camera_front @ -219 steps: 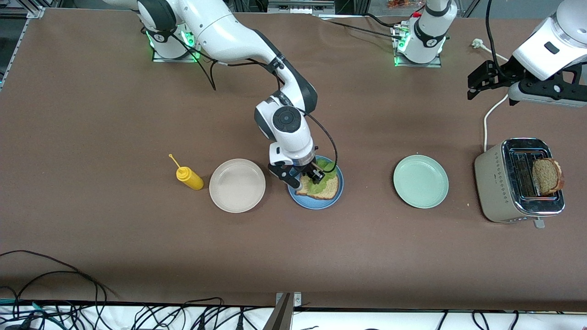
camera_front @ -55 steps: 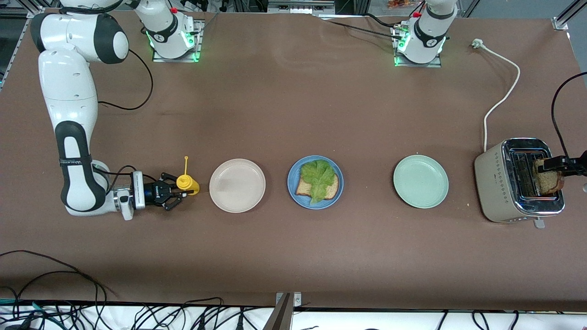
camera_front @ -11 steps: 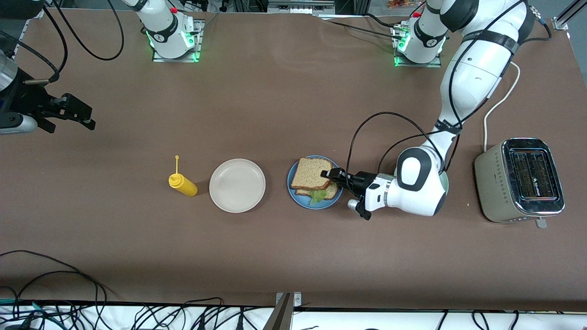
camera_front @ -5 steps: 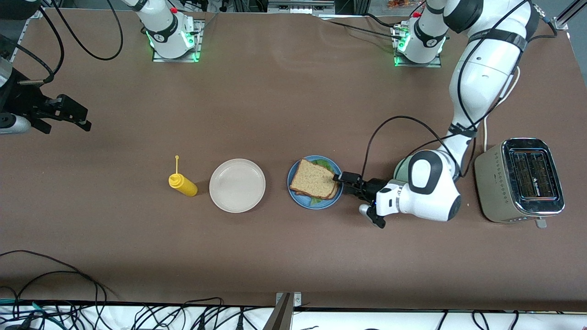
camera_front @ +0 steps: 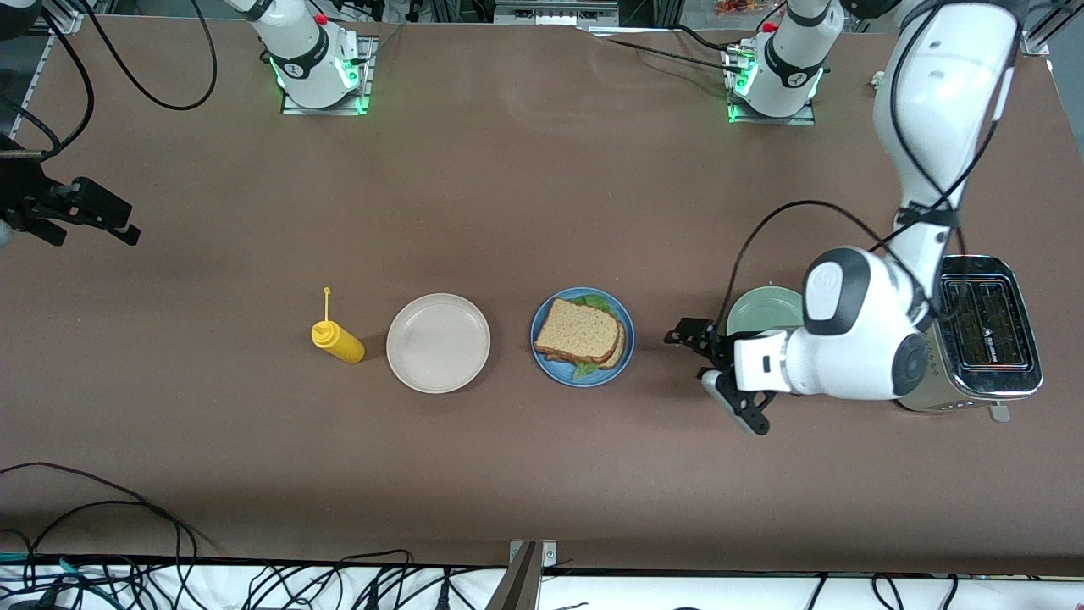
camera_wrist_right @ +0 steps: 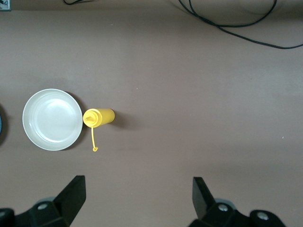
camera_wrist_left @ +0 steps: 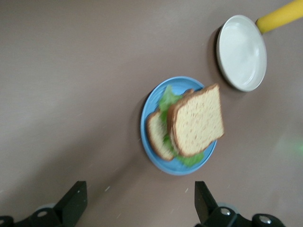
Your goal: Make sandwich in blue plate with both arms
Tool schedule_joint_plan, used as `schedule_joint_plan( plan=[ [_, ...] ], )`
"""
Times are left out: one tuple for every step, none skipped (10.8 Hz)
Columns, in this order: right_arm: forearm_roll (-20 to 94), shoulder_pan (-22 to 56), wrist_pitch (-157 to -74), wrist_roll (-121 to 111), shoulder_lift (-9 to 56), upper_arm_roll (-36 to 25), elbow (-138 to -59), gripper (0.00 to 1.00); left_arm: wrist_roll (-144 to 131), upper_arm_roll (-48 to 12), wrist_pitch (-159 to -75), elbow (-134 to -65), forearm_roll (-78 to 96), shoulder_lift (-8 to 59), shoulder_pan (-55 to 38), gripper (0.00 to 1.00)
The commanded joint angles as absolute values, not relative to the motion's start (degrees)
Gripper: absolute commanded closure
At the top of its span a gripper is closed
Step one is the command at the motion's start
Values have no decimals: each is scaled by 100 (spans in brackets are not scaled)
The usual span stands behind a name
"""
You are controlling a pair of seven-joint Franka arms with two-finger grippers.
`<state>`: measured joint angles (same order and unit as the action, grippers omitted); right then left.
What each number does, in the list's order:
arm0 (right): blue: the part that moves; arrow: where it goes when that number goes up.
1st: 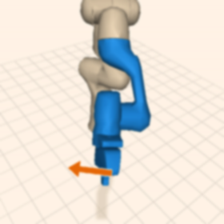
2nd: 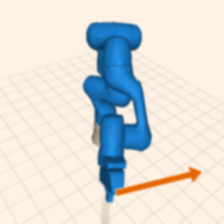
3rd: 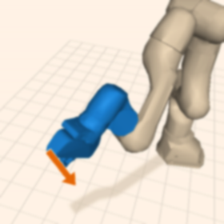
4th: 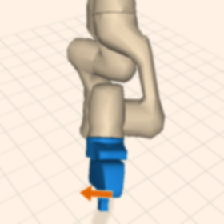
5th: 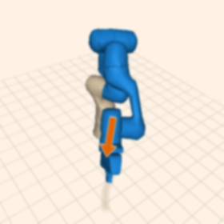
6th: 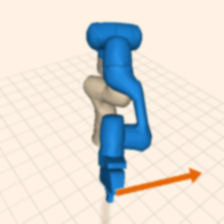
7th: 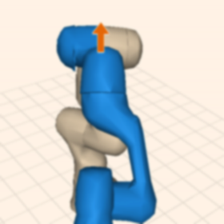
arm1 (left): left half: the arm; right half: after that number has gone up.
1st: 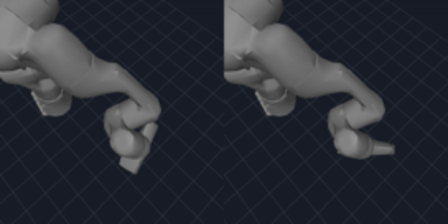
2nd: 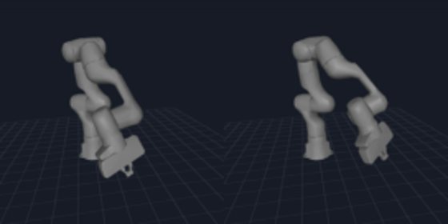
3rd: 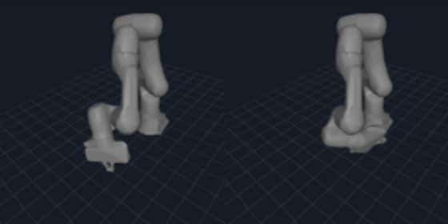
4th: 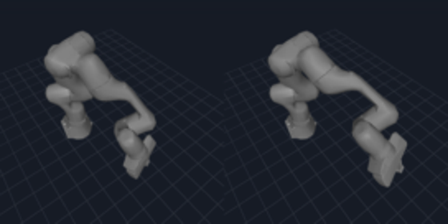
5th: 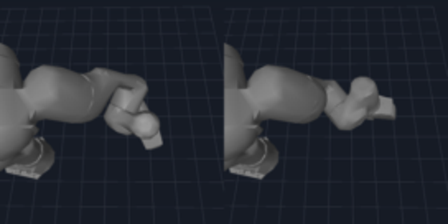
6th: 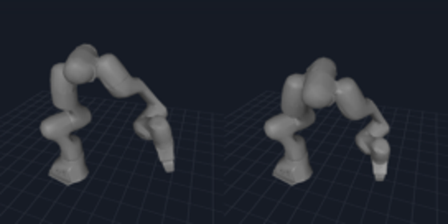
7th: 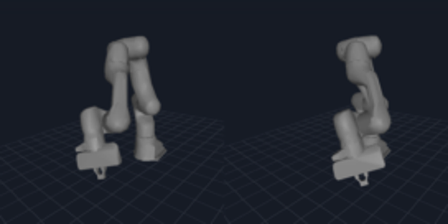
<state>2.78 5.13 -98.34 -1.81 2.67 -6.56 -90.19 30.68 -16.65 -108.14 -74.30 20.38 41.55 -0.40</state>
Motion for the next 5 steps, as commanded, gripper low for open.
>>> schedule_joint_plan(
  plan=[
    [281,554,-9809,-132,264,-677,-8947,0,2910,-1644,-10136,-7602,1075,3324,17,0],
    [273,554,-9809,-132,272,-677,-8947,0,2596,-1661,-9838,-7603,750,3070,0,0],
    [272,554,-9809,-141,272,-677,-8947,0,2184,-1705,-9548,-7603,530,2763,-26,0],
    [255,554,-9809,-132,272,-677,-8947,0,1727,-1722,-9223,-7603,275,2412,-70,0],
    [255,554,-9809,-132,272,-677,-8947,0,1331,-1749,-8976,-7603,55,2112,-79,0]
  ],
)
